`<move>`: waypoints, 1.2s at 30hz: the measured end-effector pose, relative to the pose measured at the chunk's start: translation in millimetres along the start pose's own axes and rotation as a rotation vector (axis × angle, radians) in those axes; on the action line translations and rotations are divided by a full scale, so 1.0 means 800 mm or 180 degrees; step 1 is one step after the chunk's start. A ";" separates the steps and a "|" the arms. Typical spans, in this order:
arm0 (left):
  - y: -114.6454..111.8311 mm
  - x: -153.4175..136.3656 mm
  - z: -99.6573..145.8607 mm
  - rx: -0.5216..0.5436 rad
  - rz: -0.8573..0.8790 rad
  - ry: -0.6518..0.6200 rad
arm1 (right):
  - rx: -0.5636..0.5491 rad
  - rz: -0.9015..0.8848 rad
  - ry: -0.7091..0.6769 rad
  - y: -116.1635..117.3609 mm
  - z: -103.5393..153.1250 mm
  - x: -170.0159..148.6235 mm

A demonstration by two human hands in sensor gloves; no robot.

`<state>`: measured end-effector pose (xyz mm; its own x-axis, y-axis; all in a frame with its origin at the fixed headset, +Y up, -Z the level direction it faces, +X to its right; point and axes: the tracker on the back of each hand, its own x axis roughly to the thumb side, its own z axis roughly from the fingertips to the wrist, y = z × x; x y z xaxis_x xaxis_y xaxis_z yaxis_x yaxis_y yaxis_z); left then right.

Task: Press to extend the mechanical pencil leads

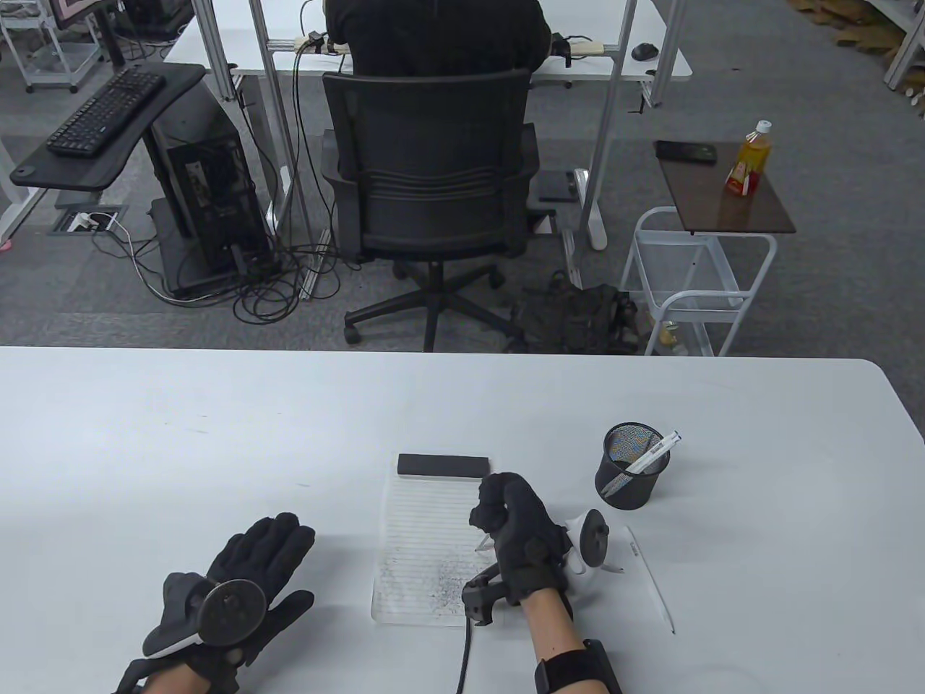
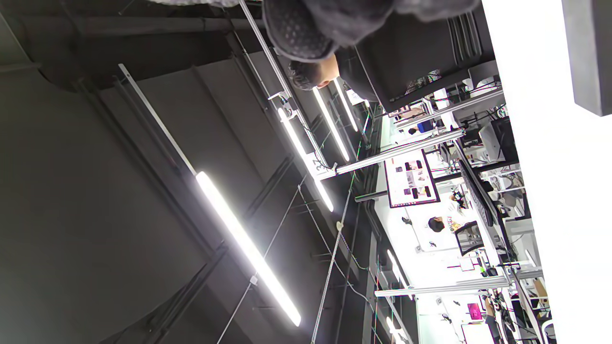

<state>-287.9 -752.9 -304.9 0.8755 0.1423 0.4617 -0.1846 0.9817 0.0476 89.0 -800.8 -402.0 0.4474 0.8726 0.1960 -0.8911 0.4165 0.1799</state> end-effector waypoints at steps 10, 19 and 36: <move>0.000 0.000 0.000 -0.0003 -0.0002 -0.0002 | 0.0009 0.0003 -0.0013 0.001 0.000 -0.001; 0.000 -0.001 -0.001 -0.0020 0.0002 -0.0003 | 0.0559 0.0201 0.0015 0.010 -0.005 0.081; 0.001 0.002 -0.001 -0.0002 -0.0052 -0.0017 | 0.1259 0.4816 0.1205 -0.106 0.030 0.176</move>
<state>-286.4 -751.7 -304.9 0.8760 0.1255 0.4656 -0.1701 0.9839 0.0547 229.4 -718.9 -366.7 -0.8795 0.4367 0.1893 -0.3751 -0.8807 0.2892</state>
